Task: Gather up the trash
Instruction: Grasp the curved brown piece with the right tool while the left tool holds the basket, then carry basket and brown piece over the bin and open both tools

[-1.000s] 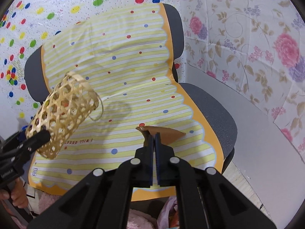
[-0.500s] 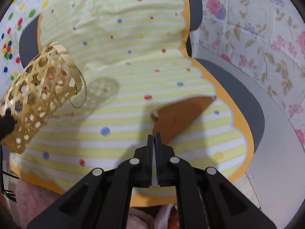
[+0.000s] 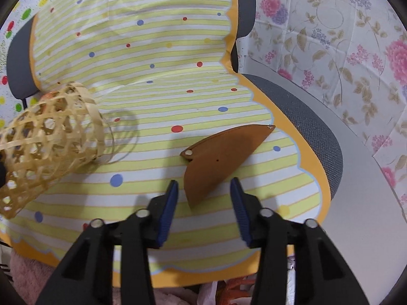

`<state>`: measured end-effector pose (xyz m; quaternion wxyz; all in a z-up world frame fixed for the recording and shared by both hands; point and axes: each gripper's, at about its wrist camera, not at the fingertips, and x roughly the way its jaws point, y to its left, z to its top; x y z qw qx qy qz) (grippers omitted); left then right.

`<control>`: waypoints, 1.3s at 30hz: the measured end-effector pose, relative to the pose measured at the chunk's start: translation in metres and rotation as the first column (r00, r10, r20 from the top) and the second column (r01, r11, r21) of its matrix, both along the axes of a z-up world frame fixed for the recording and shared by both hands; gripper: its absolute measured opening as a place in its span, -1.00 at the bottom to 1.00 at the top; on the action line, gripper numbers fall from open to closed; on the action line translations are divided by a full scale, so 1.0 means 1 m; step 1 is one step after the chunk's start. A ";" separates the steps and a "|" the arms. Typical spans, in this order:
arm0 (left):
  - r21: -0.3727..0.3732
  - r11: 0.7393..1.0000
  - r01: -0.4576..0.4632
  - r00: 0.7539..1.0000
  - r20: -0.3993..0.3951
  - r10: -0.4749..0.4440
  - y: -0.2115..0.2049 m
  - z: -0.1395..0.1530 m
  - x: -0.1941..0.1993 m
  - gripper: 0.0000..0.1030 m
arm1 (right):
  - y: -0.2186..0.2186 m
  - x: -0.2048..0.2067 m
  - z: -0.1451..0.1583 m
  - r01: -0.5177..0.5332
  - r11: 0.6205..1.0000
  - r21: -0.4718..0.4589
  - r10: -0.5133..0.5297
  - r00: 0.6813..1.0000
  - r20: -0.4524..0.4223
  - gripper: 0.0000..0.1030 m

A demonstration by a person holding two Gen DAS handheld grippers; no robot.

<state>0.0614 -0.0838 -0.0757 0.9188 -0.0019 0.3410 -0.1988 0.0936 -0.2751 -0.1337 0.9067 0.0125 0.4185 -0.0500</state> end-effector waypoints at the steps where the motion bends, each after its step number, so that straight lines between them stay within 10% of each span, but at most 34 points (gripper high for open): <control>1: 0.002 1.000 0.003 1.000 -0.003 -0.003 -0.001 -0.001 0.001 0.39 | 0.000 0.002 -0.002 0.008 1.000 -0.008 -0.008 1.000 -0.003 -0.49; 5: -0.009 1.000 0.012 1.000 -0.001 -0.012 0.000 0.001 -0.001 0.38 | -0.005 -0.005 0.005 0.032 0.999 -0.008 -0.032 0.999 0.016 -0.87; 19: -0.065 0.993 0.102 0.989 0.116 -0.094 -0.006 0.045 -0.049 0.37 | -0.023 -0.087 0.098 -0.037 0.994 0.098 0.022 0.990 0.142 -0.90; 39: -0.048 0.914 0.402 0.913 0.089 -0.397 -0.111 0.026 -0.120 0.37 | -0.088 -0.236 0.088 0.218 0.972 0.090 -0.223 0.973 0.061 -0.89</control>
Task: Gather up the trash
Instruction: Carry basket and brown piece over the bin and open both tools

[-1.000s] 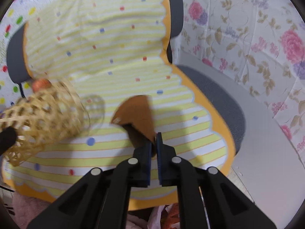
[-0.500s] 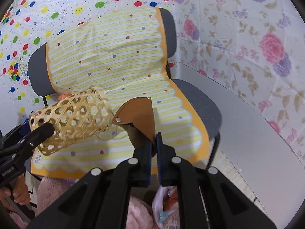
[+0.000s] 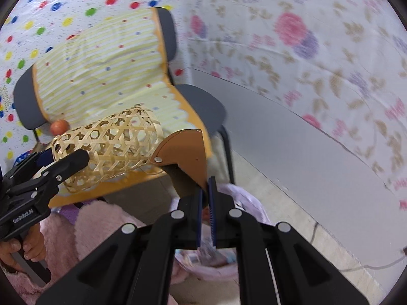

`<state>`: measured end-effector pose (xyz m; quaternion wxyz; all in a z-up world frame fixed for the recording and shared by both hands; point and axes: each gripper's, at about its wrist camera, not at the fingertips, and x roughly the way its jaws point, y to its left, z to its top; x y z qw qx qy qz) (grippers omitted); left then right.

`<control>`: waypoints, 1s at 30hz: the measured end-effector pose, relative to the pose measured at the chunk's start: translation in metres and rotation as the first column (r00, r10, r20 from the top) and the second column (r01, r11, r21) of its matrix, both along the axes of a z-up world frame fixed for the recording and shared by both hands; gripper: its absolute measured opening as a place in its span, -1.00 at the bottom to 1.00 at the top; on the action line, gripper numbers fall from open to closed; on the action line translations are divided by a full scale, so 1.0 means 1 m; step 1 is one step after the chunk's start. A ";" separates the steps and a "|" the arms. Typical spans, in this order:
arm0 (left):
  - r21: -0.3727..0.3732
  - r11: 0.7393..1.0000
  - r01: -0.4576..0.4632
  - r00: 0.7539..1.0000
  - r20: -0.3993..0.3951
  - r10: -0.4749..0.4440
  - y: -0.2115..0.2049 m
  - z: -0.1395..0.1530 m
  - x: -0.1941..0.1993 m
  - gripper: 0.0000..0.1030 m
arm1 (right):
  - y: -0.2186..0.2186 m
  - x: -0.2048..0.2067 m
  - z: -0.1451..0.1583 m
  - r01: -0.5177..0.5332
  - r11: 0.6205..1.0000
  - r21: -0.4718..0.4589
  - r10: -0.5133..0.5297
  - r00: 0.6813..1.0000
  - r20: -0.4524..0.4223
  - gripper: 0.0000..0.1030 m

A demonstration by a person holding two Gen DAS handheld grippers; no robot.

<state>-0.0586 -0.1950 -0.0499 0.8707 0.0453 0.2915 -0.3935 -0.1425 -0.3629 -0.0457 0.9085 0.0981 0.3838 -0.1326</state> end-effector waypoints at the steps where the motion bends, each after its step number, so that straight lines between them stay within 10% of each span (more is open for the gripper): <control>1: 0.005 1.000 0.010 1.000 -0.004 -0.010 -0.005 -0.002 -0.002 0.37 | -0.004 -0.006 -0.003 0.016 1.000 0.003 -0.016 1.000 -0.008 -0.89; 11: 0.054 0.996 0.071 0.996 -0.066 -0.067 -0.049 -0.022 0.014 0.44 | -0.037 0.008 -0.039 0.068 0.996 0.052 -0.065 0.996 -0.068 -0.83; 14: 0.078 0.995 0.062 0.995 -0.079 -0.056 -0.053 -0.031 0.019 0.66 | -0.041 0.019 -0.057 0.064 0.996 0.056 -0.056 0.991 -0.119 0.09; 30: 0.134 0.987 -0.090 0.995 -0.035 0.096 -0.001 -0.010 0.013 0.73 | -0.015 -0.002 -0.009 -0.005 0.999 0.043 0.006 1.000 -0.028 0.25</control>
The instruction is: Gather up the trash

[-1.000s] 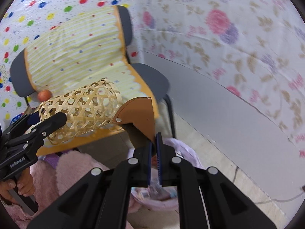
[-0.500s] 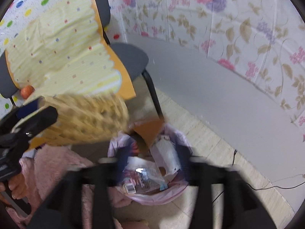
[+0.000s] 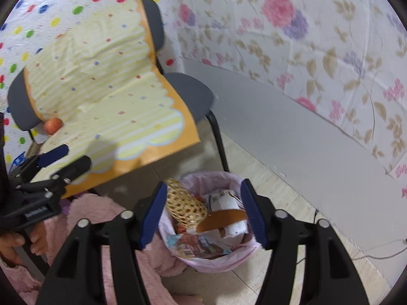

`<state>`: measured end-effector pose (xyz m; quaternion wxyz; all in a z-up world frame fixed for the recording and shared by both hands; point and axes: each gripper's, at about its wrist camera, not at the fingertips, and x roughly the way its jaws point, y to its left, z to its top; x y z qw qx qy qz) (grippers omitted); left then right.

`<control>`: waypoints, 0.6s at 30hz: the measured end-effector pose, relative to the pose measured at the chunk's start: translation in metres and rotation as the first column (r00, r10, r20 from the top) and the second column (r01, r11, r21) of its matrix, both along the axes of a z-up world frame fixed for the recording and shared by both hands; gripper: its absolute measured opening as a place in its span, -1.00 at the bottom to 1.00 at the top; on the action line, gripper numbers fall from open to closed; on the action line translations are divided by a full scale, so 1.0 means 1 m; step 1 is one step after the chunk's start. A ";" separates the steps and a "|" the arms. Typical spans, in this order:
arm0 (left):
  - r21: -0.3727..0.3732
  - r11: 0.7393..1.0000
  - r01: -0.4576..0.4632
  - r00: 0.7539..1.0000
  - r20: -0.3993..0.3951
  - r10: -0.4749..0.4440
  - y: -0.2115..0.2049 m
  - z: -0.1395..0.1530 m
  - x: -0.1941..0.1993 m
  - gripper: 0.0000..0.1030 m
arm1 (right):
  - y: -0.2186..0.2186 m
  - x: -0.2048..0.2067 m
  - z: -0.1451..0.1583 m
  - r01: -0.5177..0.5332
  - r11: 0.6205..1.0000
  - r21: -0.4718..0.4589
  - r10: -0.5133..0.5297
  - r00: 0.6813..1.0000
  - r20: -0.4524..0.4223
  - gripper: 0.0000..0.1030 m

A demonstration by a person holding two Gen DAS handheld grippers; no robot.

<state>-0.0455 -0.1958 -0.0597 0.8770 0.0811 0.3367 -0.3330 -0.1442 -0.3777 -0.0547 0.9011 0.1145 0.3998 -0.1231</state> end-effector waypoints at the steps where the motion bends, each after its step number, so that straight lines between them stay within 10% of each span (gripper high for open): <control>1: 0.003 1.000 -0.009 1.000 0.004 0.009 0.003 0.004 -0.001 0.75 | 0.005 -0.001 0.006 -0.013 1.000 -0.006 0.013 1.000 0.014 0.31; 7: 0.067 0.988 -0.136 0.990 0.039 0.133 0.034 0.035 -0.005 0.81 | 0.031 0.003 0.039 -0.079 0.996 -0.028 0.081 0.993 0.082 0.86; 18: 0.043 0.956 -0.290 0.957 0.038 0.288 0.101 0.064 -0.001 0.88 | 0.074 0.034 0.077 -0.220 0.974 -0.056 0.226 0.961 0.158 0.88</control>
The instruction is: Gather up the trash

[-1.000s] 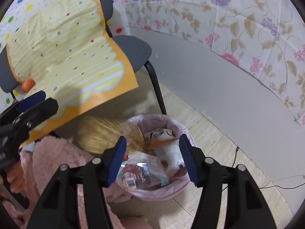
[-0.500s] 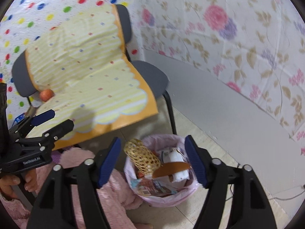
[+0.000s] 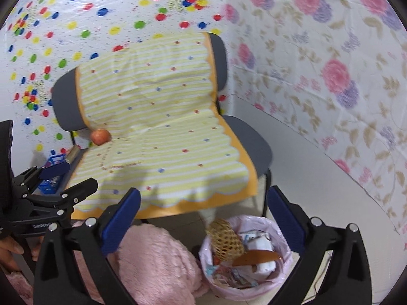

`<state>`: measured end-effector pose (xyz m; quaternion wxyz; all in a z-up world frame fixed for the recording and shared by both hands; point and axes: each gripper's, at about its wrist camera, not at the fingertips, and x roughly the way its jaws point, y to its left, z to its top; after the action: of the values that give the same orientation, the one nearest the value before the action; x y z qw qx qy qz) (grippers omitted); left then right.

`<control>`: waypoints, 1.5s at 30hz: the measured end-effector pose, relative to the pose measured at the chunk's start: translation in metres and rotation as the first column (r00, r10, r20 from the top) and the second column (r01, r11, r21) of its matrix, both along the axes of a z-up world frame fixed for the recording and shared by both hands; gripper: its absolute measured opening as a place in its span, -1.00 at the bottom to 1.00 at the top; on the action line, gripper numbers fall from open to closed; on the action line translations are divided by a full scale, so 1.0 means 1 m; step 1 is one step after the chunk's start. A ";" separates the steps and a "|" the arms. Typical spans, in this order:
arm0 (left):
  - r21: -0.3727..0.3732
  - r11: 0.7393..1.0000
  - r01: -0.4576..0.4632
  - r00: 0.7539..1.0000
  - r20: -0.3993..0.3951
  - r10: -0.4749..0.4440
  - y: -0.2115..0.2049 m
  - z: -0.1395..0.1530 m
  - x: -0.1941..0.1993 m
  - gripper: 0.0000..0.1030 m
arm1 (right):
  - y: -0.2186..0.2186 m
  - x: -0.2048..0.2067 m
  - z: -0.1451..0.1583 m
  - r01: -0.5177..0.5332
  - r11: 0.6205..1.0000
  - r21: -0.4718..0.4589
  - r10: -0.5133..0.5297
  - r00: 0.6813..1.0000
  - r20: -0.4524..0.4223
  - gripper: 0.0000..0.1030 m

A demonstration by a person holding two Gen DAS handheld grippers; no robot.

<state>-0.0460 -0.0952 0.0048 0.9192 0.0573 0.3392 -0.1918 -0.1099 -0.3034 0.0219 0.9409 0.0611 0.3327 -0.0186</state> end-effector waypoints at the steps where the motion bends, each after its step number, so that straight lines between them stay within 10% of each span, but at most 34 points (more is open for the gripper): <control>1: 0.006 1.000 -0.014 1.000 -0.001 0.014 0.003 0.001 0.000 0.88 | 0.004 0.003 0.002 -0.014 1.000 0.008 0.014 1.000 -0.001 0.88; 17: 0.061 0.957 -0.283 0.958 -0.024 0.285 0.087 0.009 0.008 0.88 | 0.053 0.046 0.015 -0.132 0.991 -0.027 0.131 0.991 -0.016 0.88; 45: 0.070 0.948 -0.312 0.948 -0.051 0.315 0.102 0.002 0.020 0.88 | 0.082 0.068 0.000 -0.179 0.984 -0.018 0.178 0.983 -0.054 0.88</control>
<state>-0.0257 0.0065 0.0067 0.9250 0.0247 0.3776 -0.0345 -0.0415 -0.2214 0.0215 0.9303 0.0200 0.3612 0.0605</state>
